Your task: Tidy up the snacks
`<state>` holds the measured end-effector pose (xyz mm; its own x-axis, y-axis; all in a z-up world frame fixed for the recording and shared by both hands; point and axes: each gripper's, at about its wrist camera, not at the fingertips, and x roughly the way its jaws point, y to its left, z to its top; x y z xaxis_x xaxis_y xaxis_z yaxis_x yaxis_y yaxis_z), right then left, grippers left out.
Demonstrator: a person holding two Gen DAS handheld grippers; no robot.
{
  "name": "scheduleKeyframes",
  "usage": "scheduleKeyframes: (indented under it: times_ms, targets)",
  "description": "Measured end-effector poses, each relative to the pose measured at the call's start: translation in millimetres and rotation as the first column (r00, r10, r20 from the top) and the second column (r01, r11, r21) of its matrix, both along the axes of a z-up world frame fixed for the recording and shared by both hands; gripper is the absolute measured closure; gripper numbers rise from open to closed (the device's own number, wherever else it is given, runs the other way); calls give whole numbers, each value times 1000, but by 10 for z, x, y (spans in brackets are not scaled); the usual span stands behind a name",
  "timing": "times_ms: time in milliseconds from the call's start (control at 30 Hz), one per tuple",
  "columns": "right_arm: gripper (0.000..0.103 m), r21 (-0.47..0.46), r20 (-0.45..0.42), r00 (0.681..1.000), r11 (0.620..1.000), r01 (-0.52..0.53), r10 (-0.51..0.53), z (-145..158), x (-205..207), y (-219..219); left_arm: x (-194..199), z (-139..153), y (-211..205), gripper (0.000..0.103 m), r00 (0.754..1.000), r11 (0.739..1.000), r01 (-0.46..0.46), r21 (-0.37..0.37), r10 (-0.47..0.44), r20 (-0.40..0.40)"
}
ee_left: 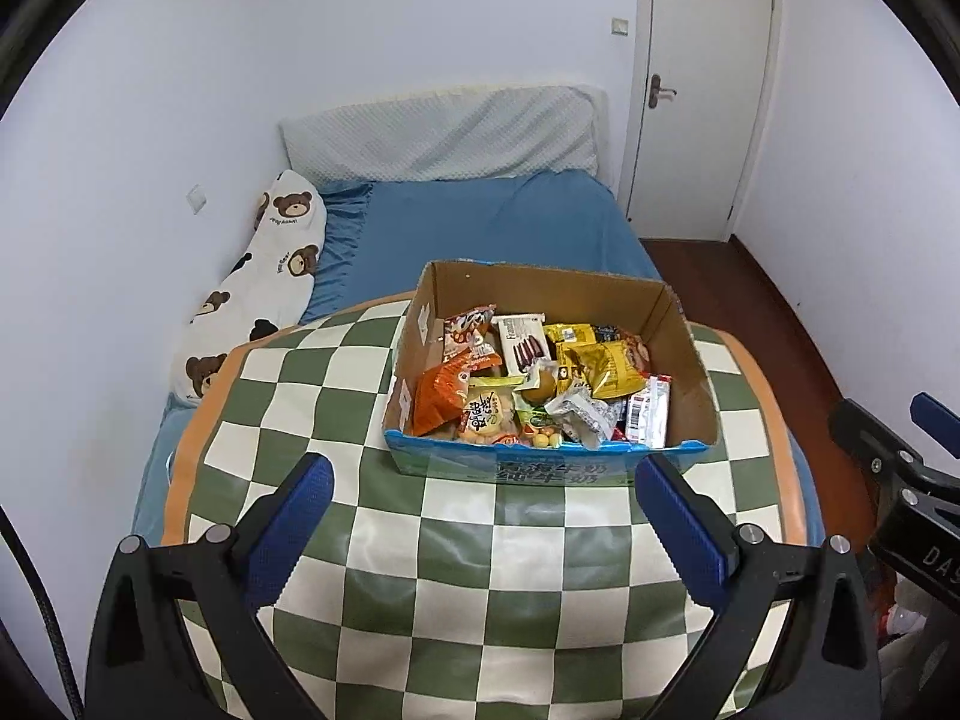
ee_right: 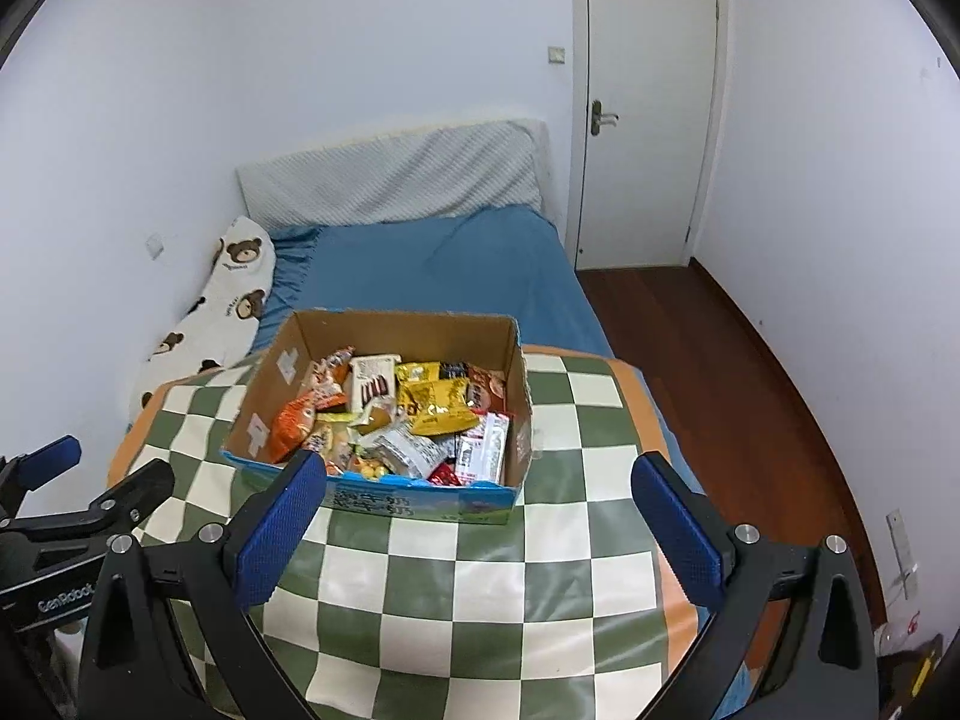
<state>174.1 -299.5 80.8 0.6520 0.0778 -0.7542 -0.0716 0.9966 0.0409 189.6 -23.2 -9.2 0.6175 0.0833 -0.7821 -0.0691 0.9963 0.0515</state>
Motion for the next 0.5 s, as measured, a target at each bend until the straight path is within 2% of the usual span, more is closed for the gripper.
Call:
scheduleKeyframes:
  times_ms: [500]
  targets:
    - [0,-25,-100,994,999,37,-39,-729,748,-13,667,-605,46,0,995,1000,-26,12,27,-93]
